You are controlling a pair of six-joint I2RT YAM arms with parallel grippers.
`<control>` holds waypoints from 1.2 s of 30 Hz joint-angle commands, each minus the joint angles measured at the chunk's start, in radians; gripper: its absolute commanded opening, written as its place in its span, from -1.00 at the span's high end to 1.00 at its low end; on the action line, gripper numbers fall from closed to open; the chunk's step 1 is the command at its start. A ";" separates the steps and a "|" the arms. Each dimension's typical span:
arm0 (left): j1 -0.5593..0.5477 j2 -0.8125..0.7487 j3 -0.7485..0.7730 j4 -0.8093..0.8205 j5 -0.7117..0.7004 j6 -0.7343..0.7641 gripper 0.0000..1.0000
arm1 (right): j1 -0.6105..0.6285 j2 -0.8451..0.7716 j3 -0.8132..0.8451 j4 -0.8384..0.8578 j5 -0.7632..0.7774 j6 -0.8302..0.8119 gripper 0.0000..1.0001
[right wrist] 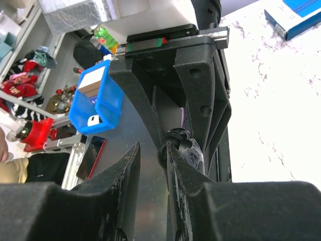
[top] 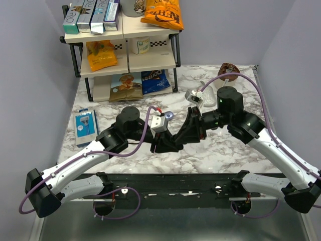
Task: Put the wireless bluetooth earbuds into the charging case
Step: Place the earbud in the charging case.
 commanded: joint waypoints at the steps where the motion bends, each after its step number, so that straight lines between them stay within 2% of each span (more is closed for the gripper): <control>1: -0.012 -0.026 -0.014 0.035 -0.003 0.011 1.00 | 0.000 -0.018 0.054 -0.038 0.048 -0.009 0.24; 8: -0.012 -0.032 -0.020 0.047 -0.016 0.005 1.00 | 0.000 -0.037 0.088 -0.106 0.131 -0.046 0.18; 12: -0.012 -0.040 -0.028 0.066 -0.056 -0.006 1.00 | -0.001 -0.089 0.090 -0.121 0.326 -0.095 0.17; 18: -0.011 -0.036 -0.042 0.130 -0.118 -0.047 1.00 | 0.000 -0.161 0.060 -0.132 0.540 -0.135 -0.11; 24: -0.011 -0.006 -0.029 0.181 -0.145 -0.073 1.00 | 0.008 -0.147 0.034 -0.143 0.602 -0.149 -0.29; 25: -0.011 -0.002 -0.023 0.184 -0.154 -0.081 1.00 | 0.013 -0.146 0.031 -0.144 0.612 -0.153 -0.42; 30: -0.011 0.030 -0.005 0.207 -0.191 -0.107 1.00 | 0.040 -0.179 0.007 -0.106 0.711 -0.158 -0.43; 34: -0.011 0.056 0.009 0.210 -0.207 -0.133 1.00 | 0.040 -0.224 -0.013 -0.052 0.720 -0.149 -0.42; 36: -0.011 0.069 0.015 0.202 -0.214 -0.149 1.00 | 0.040 -0.242 -0.022 -0.034 0.706 -0.158 -0.30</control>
